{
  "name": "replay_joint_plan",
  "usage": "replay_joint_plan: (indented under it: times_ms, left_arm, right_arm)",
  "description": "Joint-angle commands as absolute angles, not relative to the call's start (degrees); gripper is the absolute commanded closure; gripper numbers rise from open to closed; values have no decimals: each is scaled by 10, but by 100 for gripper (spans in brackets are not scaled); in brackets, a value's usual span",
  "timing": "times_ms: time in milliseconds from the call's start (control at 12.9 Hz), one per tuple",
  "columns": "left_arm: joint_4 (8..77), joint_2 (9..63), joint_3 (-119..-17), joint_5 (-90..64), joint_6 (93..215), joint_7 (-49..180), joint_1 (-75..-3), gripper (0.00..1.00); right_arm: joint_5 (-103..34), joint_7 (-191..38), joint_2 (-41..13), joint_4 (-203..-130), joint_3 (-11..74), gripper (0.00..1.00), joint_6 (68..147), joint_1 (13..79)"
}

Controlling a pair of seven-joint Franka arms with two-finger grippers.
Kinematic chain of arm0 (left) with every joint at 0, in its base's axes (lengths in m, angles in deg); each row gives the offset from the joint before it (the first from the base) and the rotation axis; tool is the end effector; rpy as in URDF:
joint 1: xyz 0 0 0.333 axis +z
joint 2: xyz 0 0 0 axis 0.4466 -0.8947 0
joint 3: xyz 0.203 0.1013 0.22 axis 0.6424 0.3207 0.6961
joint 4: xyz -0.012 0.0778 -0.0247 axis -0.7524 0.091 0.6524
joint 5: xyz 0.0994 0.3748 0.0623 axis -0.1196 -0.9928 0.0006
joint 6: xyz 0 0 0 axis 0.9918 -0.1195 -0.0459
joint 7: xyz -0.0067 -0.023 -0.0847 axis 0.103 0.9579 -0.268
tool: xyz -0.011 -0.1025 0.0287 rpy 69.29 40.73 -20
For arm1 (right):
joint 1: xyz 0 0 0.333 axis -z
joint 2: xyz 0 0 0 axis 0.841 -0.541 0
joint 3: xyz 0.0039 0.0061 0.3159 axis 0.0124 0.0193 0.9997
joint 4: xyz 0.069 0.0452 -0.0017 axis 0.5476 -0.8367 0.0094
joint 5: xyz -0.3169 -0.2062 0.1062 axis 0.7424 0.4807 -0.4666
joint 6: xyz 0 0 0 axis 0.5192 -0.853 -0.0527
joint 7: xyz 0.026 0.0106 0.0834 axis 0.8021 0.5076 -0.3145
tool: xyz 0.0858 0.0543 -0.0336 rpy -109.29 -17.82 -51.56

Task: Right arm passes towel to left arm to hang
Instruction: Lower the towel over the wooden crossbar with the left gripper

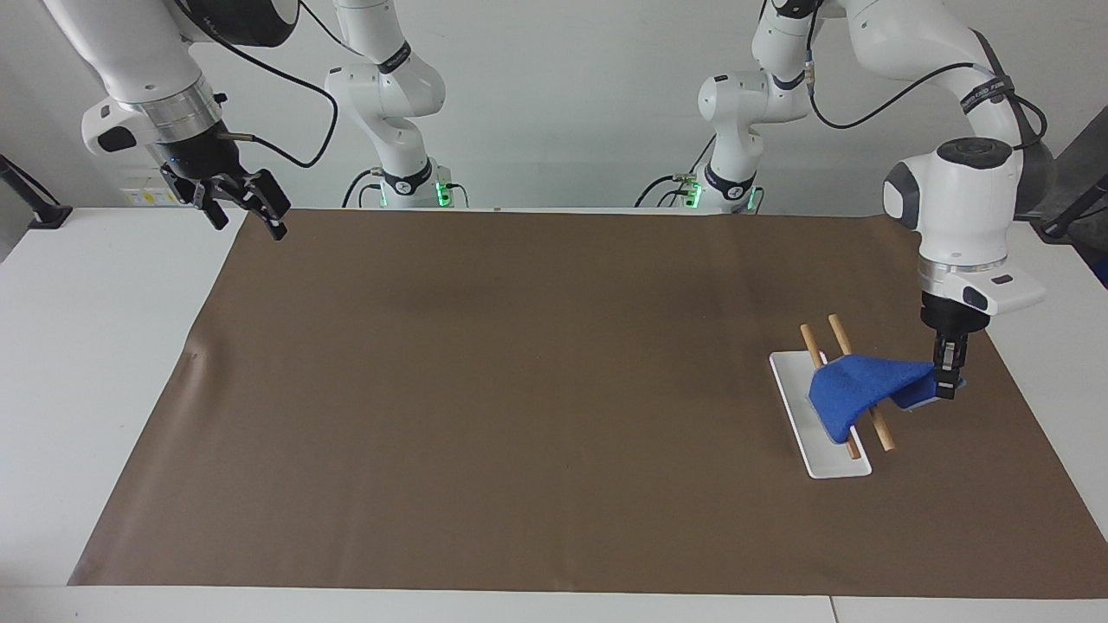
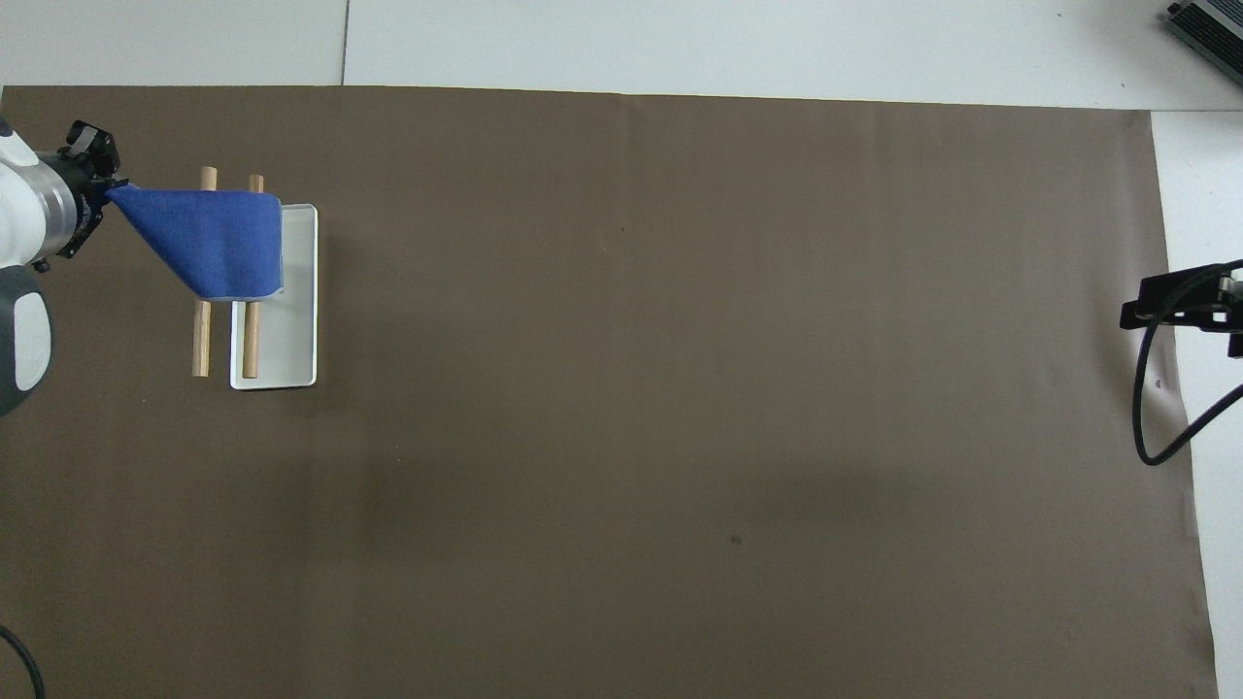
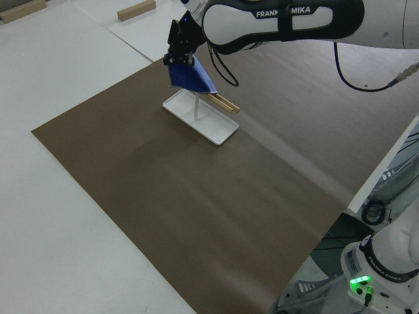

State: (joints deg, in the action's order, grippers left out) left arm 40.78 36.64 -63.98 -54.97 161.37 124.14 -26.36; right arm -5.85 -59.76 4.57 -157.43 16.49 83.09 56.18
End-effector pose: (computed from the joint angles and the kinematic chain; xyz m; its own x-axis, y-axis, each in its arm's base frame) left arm 0.6408 0.0124 0.4812 0.3393 0.8617 0.3772 0.8016 -0.4747 0.3634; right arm 0.5376 -0.0599 0.6260 0.9664 -0.2558 0.0249 -0.2546 -0.9661 -0.0433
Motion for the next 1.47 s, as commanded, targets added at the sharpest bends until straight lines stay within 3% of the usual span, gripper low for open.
replay_joint_plan:
  times_ms: [0,1394]
  left_arm:
    - [372,348,-646,-544,1610,1294,-270,100]
    - [309,367,-743,-573,1384,1301,-277,100]
  right_arm:
    - [-46,-604,63,-1595,175,0,832,568]
    - [-34,-579,61,-1588,219,0,836,564]
